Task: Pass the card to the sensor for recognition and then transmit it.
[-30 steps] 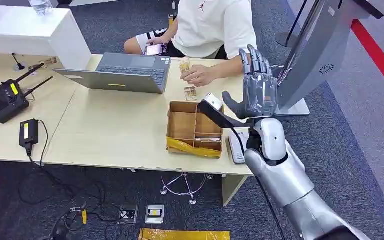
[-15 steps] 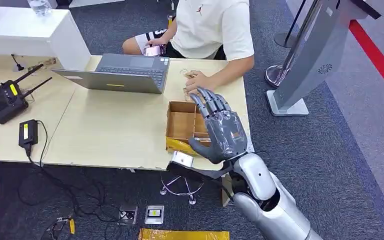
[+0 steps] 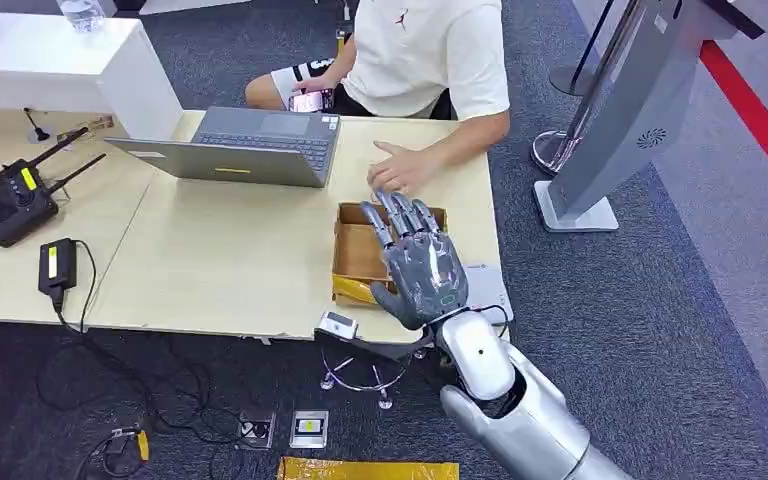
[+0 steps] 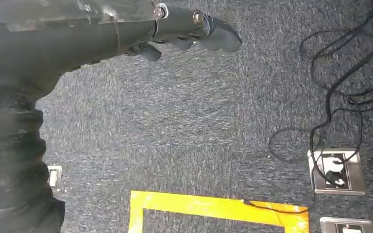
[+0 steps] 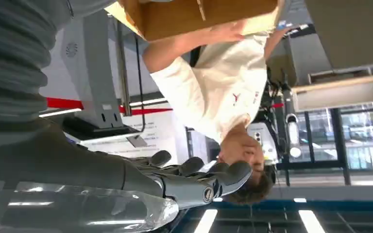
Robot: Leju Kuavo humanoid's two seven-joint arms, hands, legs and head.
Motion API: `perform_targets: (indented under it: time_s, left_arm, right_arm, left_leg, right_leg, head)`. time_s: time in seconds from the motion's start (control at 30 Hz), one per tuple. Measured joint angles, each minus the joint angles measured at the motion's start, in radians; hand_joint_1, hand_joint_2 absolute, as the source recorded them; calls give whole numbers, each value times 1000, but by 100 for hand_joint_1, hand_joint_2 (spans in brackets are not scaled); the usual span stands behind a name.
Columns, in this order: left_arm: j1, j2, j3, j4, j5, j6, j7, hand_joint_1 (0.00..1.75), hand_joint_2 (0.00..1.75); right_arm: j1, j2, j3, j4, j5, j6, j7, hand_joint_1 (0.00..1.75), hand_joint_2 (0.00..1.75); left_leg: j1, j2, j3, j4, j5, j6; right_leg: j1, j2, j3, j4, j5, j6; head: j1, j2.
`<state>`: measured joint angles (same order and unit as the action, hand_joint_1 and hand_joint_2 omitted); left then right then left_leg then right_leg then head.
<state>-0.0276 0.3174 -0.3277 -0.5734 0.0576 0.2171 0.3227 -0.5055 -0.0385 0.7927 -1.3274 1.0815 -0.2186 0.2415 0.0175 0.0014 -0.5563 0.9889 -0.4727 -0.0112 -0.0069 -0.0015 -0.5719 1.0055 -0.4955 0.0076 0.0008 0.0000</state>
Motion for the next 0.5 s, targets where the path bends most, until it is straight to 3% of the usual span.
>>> perform_targets:
  time_s: [0.23, 0.5]
  left_arm:
    - [-25, -13, 4, 4, -42, -11, -2, 0, 175]
    - [-47, -16, 3, 3, -79, -48, 41, 0, 175]
  right_arm:
    - [-68, 63, 13, 232, -23, -35, 53, 0, 175]
    - [-83, 66, -2, 359, -42, -23, 100, 0, 175]
  left_leg:
    - [0, 0, 0, 0, 0, 0]
    - [0, 1, 0, 0, 0, 0]
  right_leg:
    - [0, -1, 0, 0, 0, 0]
    - [0, 0, -1, 0, 0, 0]
  head:
    - [0, 0]
    - [0, 0]
